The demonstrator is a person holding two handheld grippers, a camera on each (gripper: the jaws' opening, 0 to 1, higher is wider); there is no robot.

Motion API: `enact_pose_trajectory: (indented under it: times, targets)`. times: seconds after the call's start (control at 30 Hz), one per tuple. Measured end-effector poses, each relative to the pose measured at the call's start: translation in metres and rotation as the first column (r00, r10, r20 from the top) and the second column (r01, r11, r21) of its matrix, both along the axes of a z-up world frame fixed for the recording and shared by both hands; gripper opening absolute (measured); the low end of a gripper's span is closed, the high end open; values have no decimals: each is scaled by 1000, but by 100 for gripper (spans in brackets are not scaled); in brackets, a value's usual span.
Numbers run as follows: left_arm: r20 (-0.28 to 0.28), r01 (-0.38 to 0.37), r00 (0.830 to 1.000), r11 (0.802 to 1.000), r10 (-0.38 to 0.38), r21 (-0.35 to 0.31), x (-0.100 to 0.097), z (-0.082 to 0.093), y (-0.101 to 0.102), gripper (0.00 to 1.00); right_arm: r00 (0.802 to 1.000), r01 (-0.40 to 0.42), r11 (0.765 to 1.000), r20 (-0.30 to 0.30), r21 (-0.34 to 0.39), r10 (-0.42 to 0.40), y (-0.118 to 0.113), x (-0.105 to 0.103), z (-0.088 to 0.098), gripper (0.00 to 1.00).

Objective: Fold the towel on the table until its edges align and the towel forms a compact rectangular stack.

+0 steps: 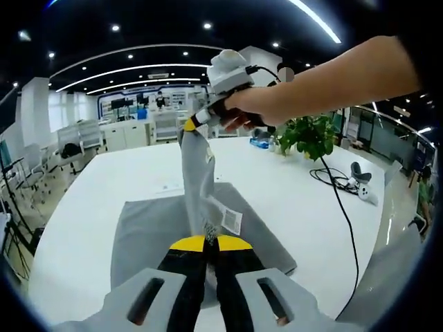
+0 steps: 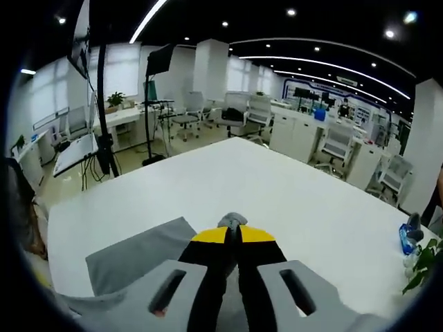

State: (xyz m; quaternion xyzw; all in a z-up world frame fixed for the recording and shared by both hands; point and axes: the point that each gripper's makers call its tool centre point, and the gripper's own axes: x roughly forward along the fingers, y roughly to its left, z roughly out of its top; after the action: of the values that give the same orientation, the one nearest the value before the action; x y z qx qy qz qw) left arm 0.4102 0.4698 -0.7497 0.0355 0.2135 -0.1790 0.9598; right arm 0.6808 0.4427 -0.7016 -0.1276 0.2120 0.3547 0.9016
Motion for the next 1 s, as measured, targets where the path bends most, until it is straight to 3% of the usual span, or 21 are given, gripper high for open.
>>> enact_pose_trajectory:
  times: [0.23, 0.6, 0.77, 1.0]
  targets:
    - [-17, -15, 1000, 1000, 15, -5, -4, -12, 9, 3, 1000, -14, 1000, -13, -4, 14, 17, -15, -11, 2]
    - [-52, -66, 997, 997, 65, -29, -4, -32, 25, 3, 999, -28, 1000, -34, -8, 28, 34, -10, -30, 2]
    - [-62, -62, 996, 998, 61, -22, -2, -43, 31, 3, 998, -47, 999, -32, -15, 47, 42, -17, -38, 2]
    - [-74, -80, 994, 996, 78, -32, -3, -52, 39, 3, 997, -51, 999, -52, -17, 50, 51, 0, -55, 2]
